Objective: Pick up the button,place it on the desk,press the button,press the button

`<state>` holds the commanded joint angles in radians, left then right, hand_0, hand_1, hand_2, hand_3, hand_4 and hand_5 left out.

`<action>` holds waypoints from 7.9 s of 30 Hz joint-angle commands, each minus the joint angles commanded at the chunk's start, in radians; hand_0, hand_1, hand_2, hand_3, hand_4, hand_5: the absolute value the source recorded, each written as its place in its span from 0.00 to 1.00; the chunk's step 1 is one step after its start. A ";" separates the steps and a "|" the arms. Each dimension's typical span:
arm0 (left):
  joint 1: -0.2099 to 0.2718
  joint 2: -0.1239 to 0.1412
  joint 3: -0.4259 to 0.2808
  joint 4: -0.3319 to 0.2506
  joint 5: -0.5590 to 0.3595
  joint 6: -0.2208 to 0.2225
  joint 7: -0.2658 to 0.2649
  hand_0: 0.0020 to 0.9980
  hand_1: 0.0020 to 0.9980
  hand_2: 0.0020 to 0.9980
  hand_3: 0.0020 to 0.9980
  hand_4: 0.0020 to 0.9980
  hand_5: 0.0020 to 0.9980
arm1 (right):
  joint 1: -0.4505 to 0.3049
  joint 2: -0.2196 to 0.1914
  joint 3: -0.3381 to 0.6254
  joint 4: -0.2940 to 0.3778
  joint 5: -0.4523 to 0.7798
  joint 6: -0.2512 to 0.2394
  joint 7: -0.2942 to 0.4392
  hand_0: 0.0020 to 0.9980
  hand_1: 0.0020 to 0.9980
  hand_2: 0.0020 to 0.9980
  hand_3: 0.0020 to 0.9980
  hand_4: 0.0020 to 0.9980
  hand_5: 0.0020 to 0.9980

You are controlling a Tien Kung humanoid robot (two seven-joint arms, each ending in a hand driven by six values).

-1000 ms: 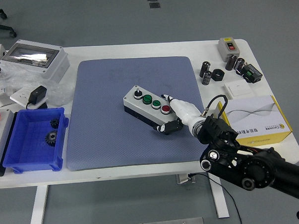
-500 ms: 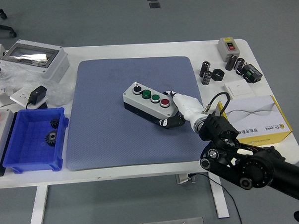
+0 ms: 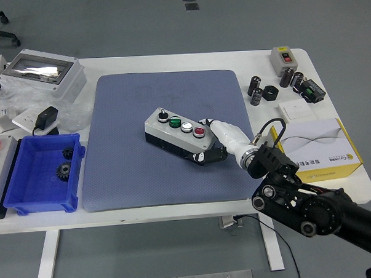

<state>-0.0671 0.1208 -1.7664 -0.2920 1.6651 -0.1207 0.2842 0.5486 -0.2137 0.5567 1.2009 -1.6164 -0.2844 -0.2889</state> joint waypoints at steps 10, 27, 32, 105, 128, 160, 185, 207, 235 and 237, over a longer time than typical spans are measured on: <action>0.000 -0.003 0.003 -0.001 -0.005 0.002 0.000 0.49 0.46 0.47 0.65 0.00 0.00 | -0.036 -0.043 0.034 0.057 0.231 0.110 0.252 0.09 0.25 0.31 0.22 0.00 0.00; -0.005 -0.009 0.002 -0.002 0.005 0.000 0.002 0.50 0.46 0.47 0.65 0.00 0.00 | 0.054 -0.011 -0.132 -0.065 -0.041 -0.119 0.468 0.10 0.25 0.28 0.21 0.00 0.00; -0.005 -0.011 0.002 -0.002 0.006 -0.001 0.004 0.50 0.46 0.47 0.65 0.00 0.00 | 0.072 0.006 -0.141 -0.131 -0.169 -0.151 0.489 0.12 0.26 0.29 0.21 0.00 0.00; -0.008 -0.010 -0.020 0.002 0.026 -0.084 -0.016 0.50 0.46 0.47 0.67 0.00 0.00 | 0.085 -0.241 -0.108 0.088 -0.107 0.036 0.470 1.00 0.94 1.00 1.00 0.73 0.11; 0.000 -0.010 -0.016 -0.004 0.009 -0.063 -0.010 0.50 0.46 0.46 0.67 0.00 0.00 | 0.120 -0.336 0.099 0.406 0.057 0.532 0.006 0.16 0.25 0.36 0.99 0.30 0.04; -0.006 -0.009 -0.020 -0.003 0.017 -0.069 -0.013 0.51 0.47 0.47 0.67 0.00 0.00 | 0.174 -0.239 -0.050 0.294 0.024 0.534 -0.034 0.00 0.09 0.17 0.88 0.16 0.02; -0.001 -0.010 -0.016 0.001 0.014 -0.067 -0.014 0.51 0.47 0.47 0.67 0.00 0.00 | 0.291 -0.252 -0.177 0.316 -0.039 0.522 -0.078 0.00 0.09 0.16 0.84 0.19 0.02; -0.001 -0.008 -0.020 0.000 0.018 -0.074 -0.009 0.51 0.47 0.47 0.67 0.00 0.00 | 0.295 -0.234 -0.165 0.306 -0.010 0.480 -0.040 0.00 0.08 0.15 0.83 0.20 0.01; 0.002 -0.008 -0.022 -0.002 0.021 -0.077 -0.007 0.51 0.47 0.47 0.68 0.00 0.00 | 0.277 -0.225 -0.119 0.277 0.064 0.468 0.023 0.00 0.08 0.15 0.84 0.22 0.00; 0.001 -0.008 -0.023 -0.002 0.021 -0.077 -0.008 0.51 0.47 0.47 0.68 0.00 0.00 | 0.275 -0.226 -0.112 0.275 0.066 0.466 0.026 0.00 0.08 0.15 0.84 0.22 0.00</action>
<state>-0.0658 0.1126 -1.7893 -0.2936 1.6864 -0.1981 0.2762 0.8240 -0.4397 0.4445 1.4755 -1.5503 0.1816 -0.2626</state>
